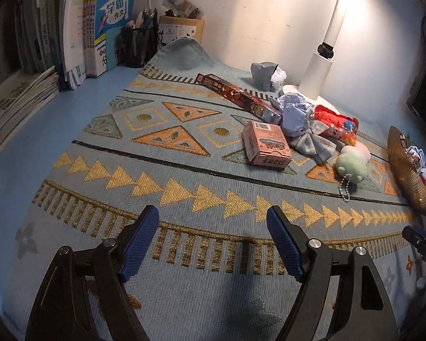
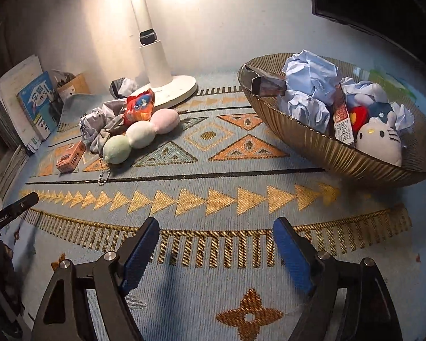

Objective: Organize objects

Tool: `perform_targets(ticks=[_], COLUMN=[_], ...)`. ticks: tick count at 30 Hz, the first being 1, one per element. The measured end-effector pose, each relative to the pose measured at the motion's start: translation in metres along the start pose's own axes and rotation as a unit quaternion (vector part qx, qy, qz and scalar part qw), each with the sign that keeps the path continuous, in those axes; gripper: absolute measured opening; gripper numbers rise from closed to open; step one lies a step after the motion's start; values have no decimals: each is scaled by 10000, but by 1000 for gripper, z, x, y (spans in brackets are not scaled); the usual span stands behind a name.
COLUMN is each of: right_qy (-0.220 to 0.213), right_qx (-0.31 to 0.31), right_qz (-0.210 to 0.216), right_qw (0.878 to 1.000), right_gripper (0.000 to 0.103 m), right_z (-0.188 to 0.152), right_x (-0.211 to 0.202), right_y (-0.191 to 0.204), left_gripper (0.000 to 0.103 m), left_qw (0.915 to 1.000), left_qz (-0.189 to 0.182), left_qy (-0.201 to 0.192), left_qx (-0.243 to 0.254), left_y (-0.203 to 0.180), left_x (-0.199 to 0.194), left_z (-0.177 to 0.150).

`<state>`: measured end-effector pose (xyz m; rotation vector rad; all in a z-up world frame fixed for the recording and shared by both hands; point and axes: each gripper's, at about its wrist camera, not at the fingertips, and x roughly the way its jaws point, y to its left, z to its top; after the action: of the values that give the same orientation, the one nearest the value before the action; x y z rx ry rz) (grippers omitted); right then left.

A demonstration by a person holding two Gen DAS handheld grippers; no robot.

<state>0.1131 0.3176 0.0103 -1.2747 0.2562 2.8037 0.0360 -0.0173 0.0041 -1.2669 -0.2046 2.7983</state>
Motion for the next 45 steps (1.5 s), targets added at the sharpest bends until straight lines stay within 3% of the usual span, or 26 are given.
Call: perform_targets(ticks=[4, 11, 16, 45], right_qy=[174, 287, 369, 373], right_qx=[183, 127, 19, 31], right_qz=[95, 170, 206, 238], right_qw=[9996, 9994, 9991, 9990], right_gripper=[86, 96, 103, 103], right_z=[1, 1, 2, 4], right_x=[7, 12, 15, 16], right_y=[-7, -5, -2, -1], left_gripper=[81, 102, 102, 102], left_qw=[9999, 9988, 9984, 9979], left_qz=[98, 134, 181, 256], left_qy=[137, 346, 372, 409], left_qx=[10, 327, 375, 440], left_y=[-1, -13, -15, -17], left_x=[4, 11, 11, 13], left_z=[0, 0, 0, 0])
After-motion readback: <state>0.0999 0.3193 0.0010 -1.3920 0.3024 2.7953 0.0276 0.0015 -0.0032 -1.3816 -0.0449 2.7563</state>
